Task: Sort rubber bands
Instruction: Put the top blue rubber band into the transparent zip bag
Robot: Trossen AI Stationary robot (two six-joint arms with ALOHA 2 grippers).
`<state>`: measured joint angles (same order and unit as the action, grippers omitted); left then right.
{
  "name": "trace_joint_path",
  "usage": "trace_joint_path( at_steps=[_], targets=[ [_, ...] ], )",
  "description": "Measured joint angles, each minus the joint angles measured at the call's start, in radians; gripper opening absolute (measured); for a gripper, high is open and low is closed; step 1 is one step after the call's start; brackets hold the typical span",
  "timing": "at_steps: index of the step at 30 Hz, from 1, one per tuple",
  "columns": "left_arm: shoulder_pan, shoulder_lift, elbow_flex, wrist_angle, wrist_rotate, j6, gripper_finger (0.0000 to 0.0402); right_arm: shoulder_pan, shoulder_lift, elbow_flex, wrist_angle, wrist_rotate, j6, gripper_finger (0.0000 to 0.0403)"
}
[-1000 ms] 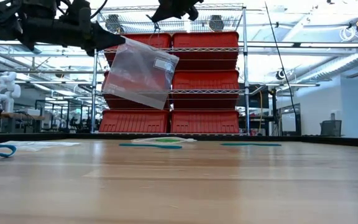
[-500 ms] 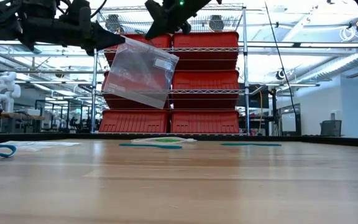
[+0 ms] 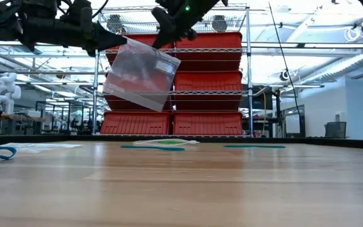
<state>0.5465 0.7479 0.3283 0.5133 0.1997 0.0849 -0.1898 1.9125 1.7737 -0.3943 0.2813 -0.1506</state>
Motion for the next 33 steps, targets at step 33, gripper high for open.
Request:
trace_joint_path(
  at_steps=[33],
  targets=[
    [0.003, 0.005, 0.005, -0.023, -0.021, 0.009, 0.0, -0.032, -0.093, -0.002, -0.155, -0.15, 0.01, 0.0126]
  ],
)
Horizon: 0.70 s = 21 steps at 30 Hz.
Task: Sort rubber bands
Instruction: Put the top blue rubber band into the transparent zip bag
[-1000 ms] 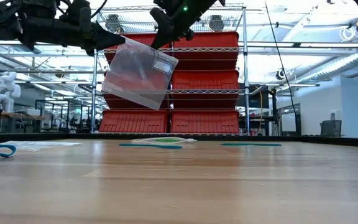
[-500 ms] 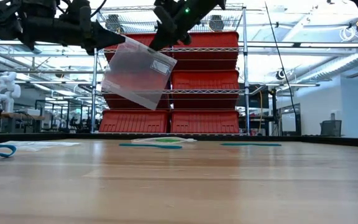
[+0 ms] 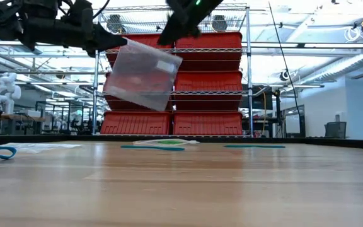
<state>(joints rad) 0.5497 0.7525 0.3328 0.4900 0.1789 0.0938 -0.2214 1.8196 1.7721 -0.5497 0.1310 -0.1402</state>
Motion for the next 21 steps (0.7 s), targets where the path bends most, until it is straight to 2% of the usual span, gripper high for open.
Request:
trace_joint_path(
  at_steps=[3, 6, 9, 11, 15, 18, 21],
  targets=[
    [0.0, 0.0, 0.0, -0.018, -0.032, 0.027, 0.0, 0.0, -0.039, 0.003, -0.136, -0.028, 0.051, 0.0125],
    [0.001, 0.0, 0.0, -0.021, -0.038, 0.044, 0.0, 0.0, -0.037, -0.026, -0.227, -0.111, 0.124, 0.0125],
    [0.001, 0.0, 0.0, -0.02, -0.038, 0.044, 0.0, 0.013, -0.023, -0.157, -0.132, -0.223, 0.187, 0.0125],
    [0.001, 0.0, 0.0, -0.02, -0.038, 0.044, 0.0, 0.025, -0.005, -0.277, 0.006, -0.287, 0.235, 0.0125],
    [0.001, 0.0, 0.0, -0.02, -0.038, 0.044, 0.0, 0.064, 0.058, -0.45, 0.283, -0.26, 0.278, 0.0126],
    [0.001, 0.0, 0.0, -0.018, -0.038, 0.044, 0.0, 0.095, 0.137, -0.467, 0.35, -0.16, 0.279, 0.0125],
    [0.001, 0.0, 0.0, -0.008, -0.038, 0.044, 0.0, 0.11, 0.219, -0.436, 0.377, -0.137, 0.298, 0.0125]
  ],
)
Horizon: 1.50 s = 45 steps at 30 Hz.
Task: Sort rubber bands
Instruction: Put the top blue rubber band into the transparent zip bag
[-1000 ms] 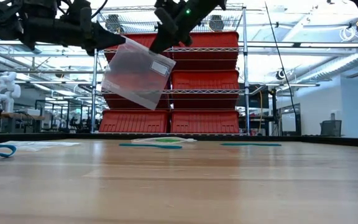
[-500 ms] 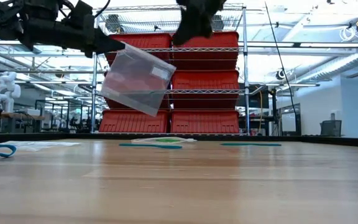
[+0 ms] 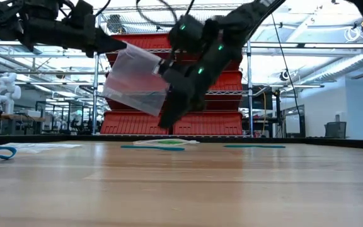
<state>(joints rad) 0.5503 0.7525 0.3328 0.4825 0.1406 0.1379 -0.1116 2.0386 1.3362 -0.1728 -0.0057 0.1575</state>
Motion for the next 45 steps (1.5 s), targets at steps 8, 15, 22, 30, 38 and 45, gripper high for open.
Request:
trace_joint_path(
  at_steps=[8, 15, 22, 30, 38, 45],
  targets=[
    [0.0, 0.0, 0.0, 0.0, 0.0, 0.001, 0.0, 0.0, 0.148, 0.111, 0.029, 0.013, 0.058, 0.0125],
    [0.0, 0.0, 0.0, -0.002, 0.0, 0.007, 0.0, -0.007, 0.231, 0.151, 0.039, 0.019, 0.063, 0.0084],
    [0.0, 0.0, 0.0, -0.002, 0.0, 0.007, 0.0, -0.013, 0.24, 0.151, 0.032, 0.007, 0.036, 0.0007],
    [0.0, 0.0, 0.0, -0.002, 0.0, 0.006, 0.0, -0.013, 0.157, 0.138, -0.015, -0.026, 0.012, 0.0],
    [0.0, 0.0, 0.0, -0.002, 0.0, 0.006, 0.0, -0.011, 0.003, 0.141, -0.011, -0.024, -0.041, 0.0],
    [0.0, 0.0, 0.0, -0.002, 0.001, 0.006, 0.0, -0.001, -0.1, 0.142, 0.05, 0.028, -0.104, 0.0]
  ],
)
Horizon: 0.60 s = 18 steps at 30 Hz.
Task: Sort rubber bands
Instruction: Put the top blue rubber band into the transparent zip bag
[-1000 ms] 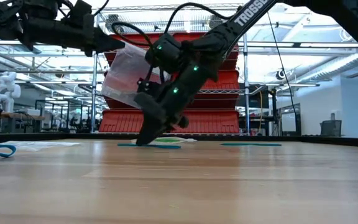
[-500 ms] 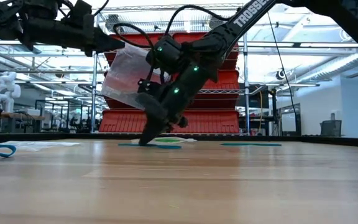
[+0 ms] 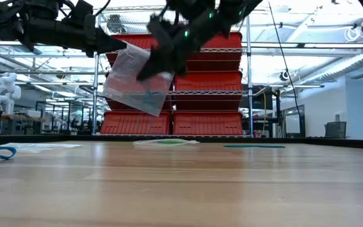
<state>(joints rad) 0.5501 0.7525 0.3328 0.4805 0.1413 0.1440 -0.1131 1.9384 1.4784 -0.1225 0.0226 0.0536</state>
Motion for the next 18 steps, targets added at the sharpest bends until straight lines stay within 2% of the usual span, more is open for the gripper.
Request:
trace_joint_path(
  at_steps=[8, 15, 18],
  targets=[
    [0.0, 0.0, 0.0, -0.002, 0.001, 0.0, 0.0, -0.006, -0.104, 0.022, 0.068, 0.17, -0.086, 0.0],
    [0.0, 0.0, 0.0, 0.0, 0.005, 0.001, 0.0, -0.007, -0.109, 0.171, 0.083, 0.357, -0.248, 0.0],
    [0.0, 0.0, 0.0, -0.001, 0.005, 0.001, 0.0, -0.012, -0.106, 0.212, 0.107, 0.402, -0.303, 0.0]
  ],
)
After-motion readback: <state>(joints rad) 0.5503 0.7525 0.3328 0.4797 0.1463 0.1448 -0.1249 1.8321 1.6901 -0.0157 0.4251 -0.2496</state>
